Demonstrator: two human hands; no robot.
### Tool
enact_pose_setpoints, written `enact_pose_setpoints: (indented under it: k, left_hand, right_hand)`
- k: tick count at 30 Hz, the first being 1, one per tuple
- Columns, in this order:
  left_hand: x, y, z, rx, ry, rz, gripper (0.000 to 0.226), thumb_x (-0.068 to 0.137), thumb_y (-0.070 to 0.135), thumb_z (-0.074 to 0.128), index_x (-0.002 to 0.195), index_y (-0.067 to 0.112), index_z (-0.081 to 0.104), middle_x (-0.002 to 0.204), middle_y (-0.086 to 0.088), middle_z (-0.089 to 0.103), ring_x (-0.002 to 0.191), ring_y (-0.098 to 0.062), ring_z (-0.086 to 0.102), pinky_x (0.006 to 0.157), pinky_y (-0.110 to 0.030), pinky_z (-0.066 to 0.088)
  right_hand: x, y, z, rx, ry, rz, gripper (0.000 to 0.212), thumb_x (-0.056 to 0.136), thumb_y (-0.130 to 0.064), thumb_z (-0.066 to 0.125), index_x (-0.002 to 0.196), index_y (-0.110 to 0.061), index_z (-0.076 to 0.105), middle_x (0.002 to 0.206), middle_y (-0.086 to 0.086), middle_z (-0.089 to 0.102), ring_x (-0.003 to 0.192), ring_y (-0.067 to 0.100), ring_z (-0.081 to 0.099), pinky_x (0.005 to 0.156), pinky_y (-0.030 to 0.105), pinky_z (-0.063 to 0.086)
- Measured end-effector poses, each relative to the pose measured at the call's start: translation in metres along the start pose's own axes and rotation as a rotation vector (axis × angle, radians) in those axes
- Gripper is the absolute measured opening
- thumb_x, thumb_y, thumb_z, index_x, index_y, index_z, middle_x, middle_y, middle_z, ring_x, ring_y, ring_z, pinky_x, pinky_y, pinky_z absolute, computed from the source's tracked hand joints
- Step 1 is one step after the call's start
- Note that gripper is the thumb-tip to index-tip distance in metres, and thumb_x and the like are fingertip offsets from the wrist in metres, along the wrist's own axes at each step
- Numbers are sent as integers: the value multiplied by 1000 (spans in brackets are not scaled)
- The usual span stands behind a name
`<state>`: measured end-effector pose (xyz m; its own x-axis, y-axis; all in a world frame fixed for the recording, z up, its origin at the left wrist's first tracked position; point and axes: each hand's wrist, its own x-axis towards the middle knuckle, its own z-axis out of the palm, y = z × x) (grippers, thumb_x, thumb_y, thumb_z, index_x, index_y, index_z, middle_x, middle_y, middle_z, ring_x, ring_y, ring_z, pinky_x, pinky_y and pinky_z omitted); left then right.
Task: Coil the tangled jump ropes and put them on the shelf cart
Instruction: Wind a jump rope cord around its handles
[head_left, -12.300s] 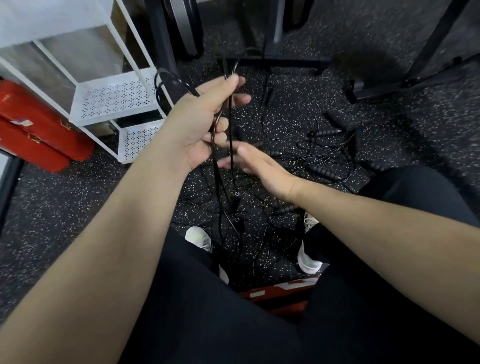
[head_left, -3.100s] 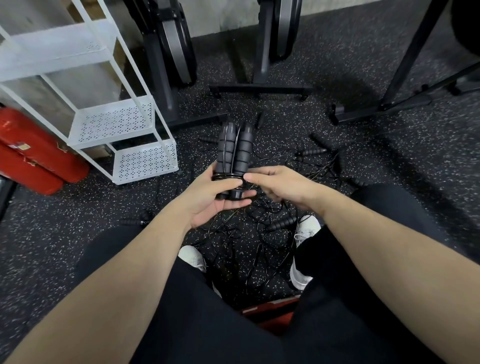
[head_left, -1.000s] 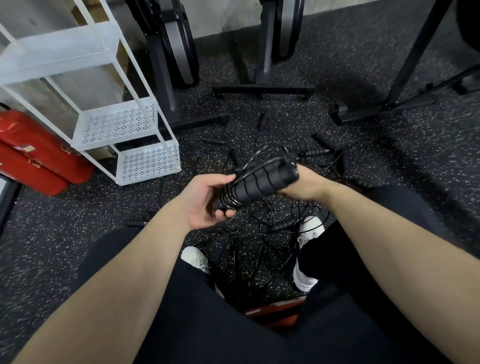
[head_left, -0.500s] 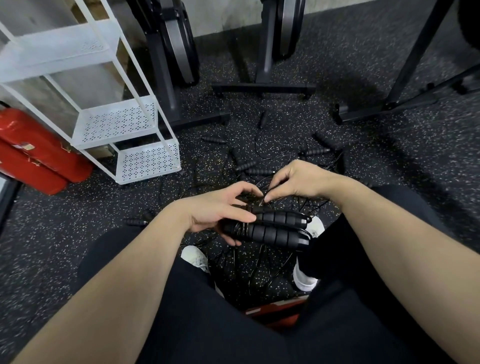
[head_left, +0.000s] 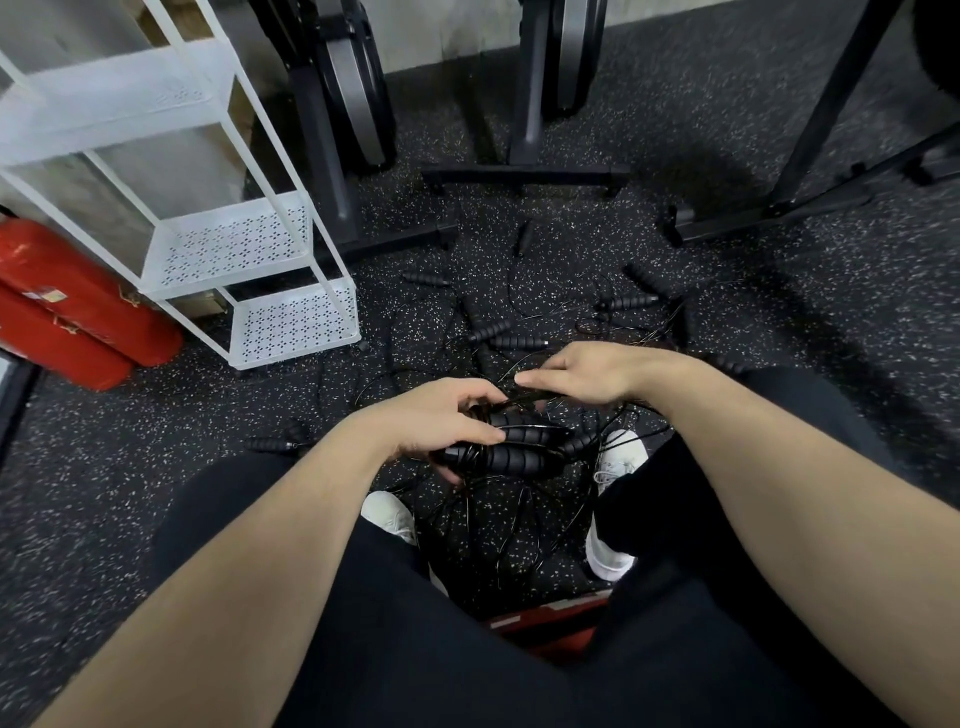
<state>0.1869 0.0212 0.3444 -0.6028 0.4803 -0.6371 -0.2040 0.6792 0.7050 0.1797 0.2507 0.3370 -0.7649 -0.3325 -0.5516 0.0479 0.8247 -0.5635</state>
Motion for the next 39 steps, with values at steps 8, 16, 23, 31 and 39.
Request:
enact_pose_setpoints:
  k: [8,16,23,31,39]
  left_hand:
    - [6,-4,1,58,155,-4,19,100,19,65,116,28,58,115,-4,61,88,-27,72,62,-42,64]
    - [12,4,4,-251,352,-15,52,100,16,63,148,31,51,123,0,55,92,-30,71,66,-48,65]
    - [3,8,4,-639,256,-5,37,100,2,58,97,38,59,114,-14,66,107,-42,70,79,-55,62]
    - [0,2,-12,-880,129,50,33,100,1,58,123,23,65,117,-21,74,110,-37,71,83,-48,61]
    - [0,1,-12,-988,160,264,55,95,-2,60,140,29,56,129,-15,70,106,-37,72,81,-45,60]
  right_hand:
    - [-2,-9,3,111,4,-186,28,102,-43,58,93,-22,73,62,-1,69,55,11,59,64,19,46]
    - [-3,-31,25,-25,297,-278,21,104,-39,52,91,-28,65,65,-7,70,49,-1,58,56,21,44]
    - [-3,-34,26,113,257,-264,22,103,-38,55,93,-23,67,58,-8,59,44,2,48,49,21,43]
    - [1,-33,22,369,240,-126,42,105,-51,43,81,-23,65,64,-6,52,46,6,39,51,24,33]
    - [3,-22,24,431,307,-245,26,102,-41,57,83,-27,68,60,-15,52,48,0,39,50,13,32]
